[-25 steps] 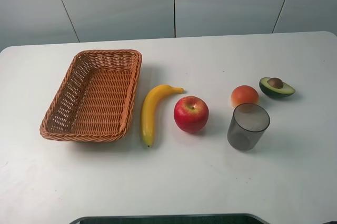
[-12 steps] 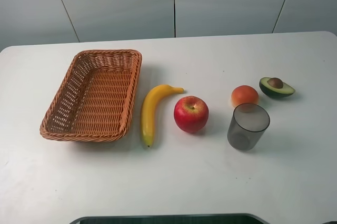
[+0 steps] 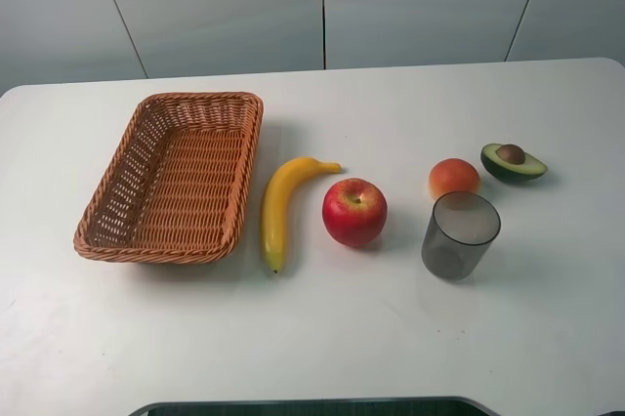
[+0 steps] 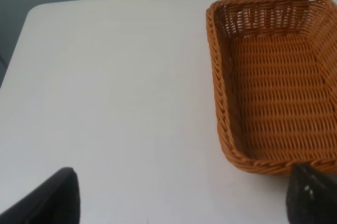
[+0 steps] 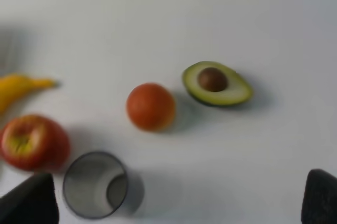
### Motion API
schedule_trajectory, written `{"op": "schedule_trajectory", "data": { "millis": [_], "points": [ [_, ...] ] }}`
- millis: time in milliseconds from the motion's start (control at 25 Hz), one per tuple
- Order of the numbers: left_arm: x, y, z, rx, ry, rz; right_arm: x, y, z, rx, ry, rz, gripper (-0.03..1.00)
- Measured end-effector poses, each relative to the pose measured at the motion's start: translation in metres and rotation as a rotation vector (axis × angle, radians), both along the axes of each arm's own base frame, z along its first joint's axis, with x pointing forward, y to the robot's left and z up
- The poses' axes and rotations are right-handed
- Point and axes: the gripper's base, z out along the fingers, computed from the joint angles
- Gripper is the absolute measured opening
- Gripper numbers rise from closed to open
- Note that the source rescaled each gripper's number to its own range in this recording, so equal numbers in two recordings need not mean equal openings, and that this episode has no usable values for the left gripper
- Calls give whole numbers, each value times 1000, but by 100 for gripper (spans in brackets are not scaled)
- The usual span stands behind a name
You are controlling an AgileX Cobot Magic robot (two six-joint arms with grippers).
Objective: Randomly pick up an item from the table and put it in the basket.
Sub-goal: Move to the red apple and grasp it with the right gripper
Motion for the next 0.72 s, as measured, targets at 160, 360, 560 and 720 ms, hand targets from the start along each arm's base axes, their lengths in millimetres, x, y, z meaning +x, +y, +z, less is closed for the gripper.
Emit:
{"op": "schedule_trajectory", "data": {
  "millis": [160, 360, 560, 720],
  "points": [
    [0, 0, 0, 0, 0, 0, 28, 33, -2, -114, 60, 231, 100],
    [0, 0, 0, 0, 0, 0, 62, 85, -19, -221, 160, 472, 100],
    [0, 0, 0, 2, 0, -1, 82, 136, -52, -346, 252, 732, 100],
    [0, 0, 0, 4, 0, -2, 92, 171, -81, -421, 286, 903, 100]
  ]
}}
